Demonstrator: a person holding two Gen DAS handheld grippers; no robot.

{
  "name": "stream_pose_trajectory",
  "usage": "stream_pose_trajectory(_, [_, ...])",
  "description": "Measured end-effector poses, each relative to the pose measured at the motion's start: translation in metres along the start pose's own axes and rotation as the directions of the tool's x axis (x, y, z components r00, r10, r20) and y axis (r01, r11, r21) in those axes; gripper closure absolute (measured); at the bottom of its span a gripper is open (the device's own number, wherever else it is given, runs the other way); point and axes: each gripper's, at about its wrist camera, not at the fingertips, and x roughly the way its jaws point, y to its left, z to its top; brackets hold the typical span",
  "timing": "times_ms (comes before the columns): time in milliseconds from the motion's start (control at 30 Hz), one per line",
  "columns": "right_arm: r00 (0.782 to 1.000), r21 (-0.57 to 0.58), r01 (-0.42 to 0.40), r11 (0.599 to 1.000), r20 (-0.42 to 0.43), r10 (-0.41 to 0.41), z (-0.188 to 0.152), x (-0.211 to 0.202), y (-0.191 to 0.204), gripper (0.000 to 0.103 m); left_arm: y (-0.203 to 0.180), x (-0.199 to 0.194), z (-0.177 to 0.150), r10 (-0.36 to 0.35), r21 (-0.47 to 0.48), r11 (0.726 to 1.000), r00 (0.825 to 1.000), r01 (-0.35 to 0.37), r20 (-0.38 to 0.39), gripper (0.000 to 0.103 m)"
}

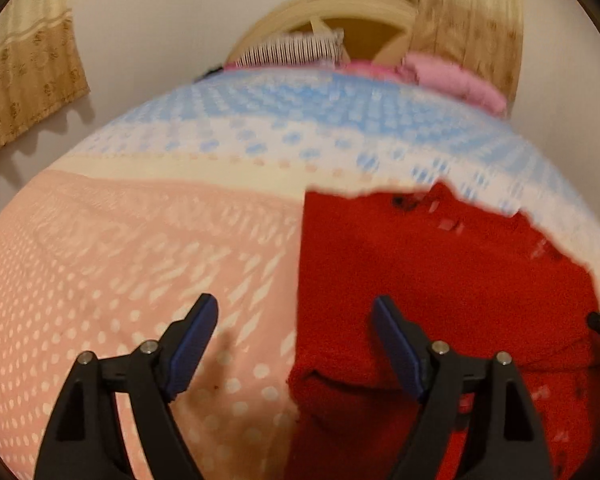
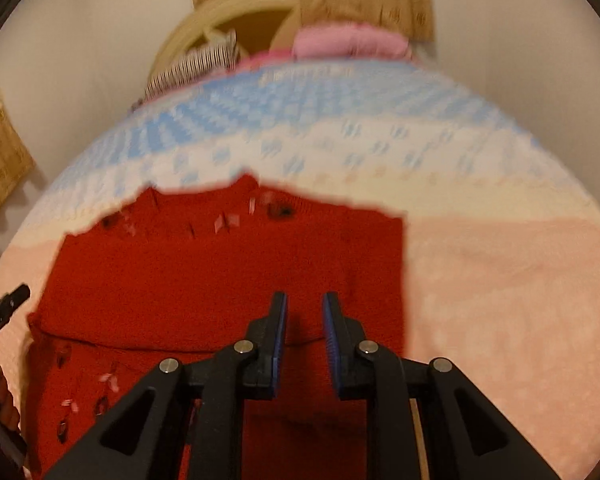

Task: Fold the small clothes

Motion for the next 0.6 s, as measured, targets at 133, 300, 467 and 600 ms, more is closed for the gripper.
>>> stream_pose_trajectory(133, [0.999, -0.047, 0.036, 0.998, 0.0, -0.036, -0.005, 0.002, 0.005, 0.084, 0.011, 0.006, -0.008, -0.031, 0.007, 0.999, 0.998, 0.031, -0.061, 0.021])
stream_pose_trajectory(300, [0.994, -0.024, 0.003, 1.0, 0.109, 0.0, -0.016, -0.077, -0.007, 0.084, 0.04, -0.06, -0.015, -0.121, 0.064, 0.991, 0.992, 0.119, 0.03, 0.021])
stream_pose_trajectory(467, [0.979, -0.029, 0.006, 1.0, 0.202, -0.001, -0.053, -0.165, -0.02, 0.07, 0.074, -0.135, -0.044, -0.205, 0.147, 0.971, 0.975, 0.191, 0.091, 0.016])
stream_pose_trajectory(600, [0.977, -0.051, 0.018, 0.999, 0.213, -0.007, -0.099, -0.225, -0.029, 0.07, 0.097, -0.181, -0.067, -0.227, 0.197, 0.959, 0.967, 0.202, 0.116, 0.012])
